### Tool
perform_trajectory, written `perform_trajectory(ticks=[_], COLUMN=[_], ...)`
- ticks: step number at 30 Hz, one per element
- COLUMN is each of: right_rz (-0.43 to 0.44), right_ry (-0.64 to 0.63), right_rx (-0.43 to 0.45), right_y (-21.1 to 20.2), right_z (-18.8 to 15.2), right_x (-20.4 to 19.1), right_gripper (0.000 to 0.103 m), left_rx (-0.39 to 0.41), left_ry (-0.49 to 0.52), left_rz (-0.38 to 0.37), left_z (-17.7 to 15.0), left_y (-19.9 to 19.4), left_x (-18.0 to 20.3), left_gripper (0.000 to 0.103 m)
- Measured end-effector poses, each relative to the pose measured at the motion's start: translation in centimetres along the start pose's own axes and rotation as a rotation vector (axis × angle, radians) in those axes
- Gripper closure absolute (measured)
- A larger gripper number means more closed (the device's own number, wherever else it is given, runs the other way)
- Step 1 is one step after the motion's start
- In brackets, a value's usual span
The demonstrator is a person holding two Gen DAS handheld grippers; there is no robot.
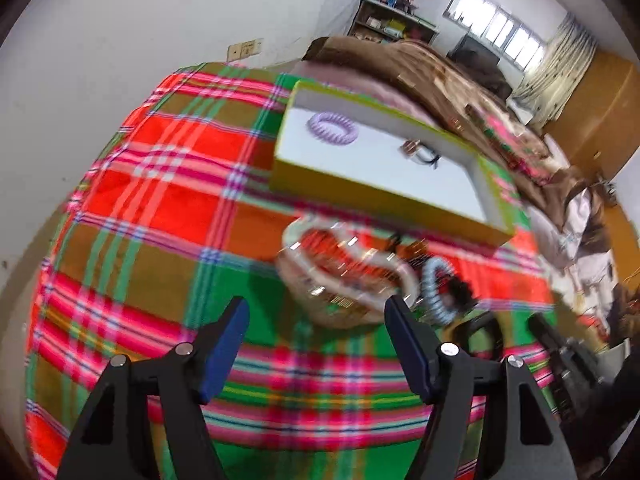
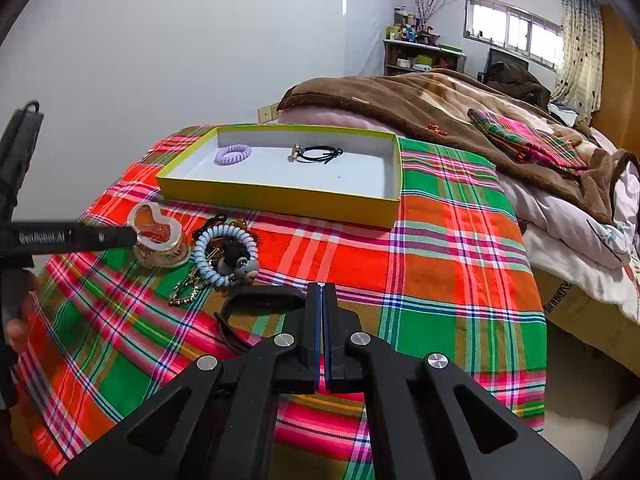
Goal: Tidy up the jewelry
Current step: 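Close the right gripper on the black watch band, then grasp the clear-beige hair claw clip with the left gripper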
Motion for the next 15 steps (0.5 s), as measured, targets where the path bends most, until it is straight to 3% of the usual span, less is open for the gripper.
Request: perform_trajectory(ticks=[3,7,9,15], right_rz=[-0.002,0.004,0.008,0.012], right_ry=[0.005,0.016,0.019,0.028], right_rx=[-0.001,0.0,0.002,-0.004], right_y=[0.0,0.2,0.2,0.4], right_z=[-0.1,-0.3,-0.4,-0.5], right_x=[0.1,0.5,0.6,1.0], right_gripper=[0.103,0.103,0.103,0.103], left_rx=[0.0,-0.039,-0.041,-0.088], left_ry=[-0.036,-0.073,-0.096,-0.05], left_rz=[-0.059,0.003,-0.004,0.049], left_z=[0.2,0.4,0.4,0.1], left_y=[-0.3,0.8,1.1,2.4], left_x=[0.5,0.7,0.6,0.8], left_gripper=[0.031,0.032,0.032,0.032])
Point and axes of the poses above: each gripper's, at about its wrist camera, not at the fingertips, and y roughly the way its jaws point, x to its right, z to its top, the point moved 1 cm from there along y, roughly the way its jaws point, and after that the axes turned 14 degrees about z, right-handed, at the moved point
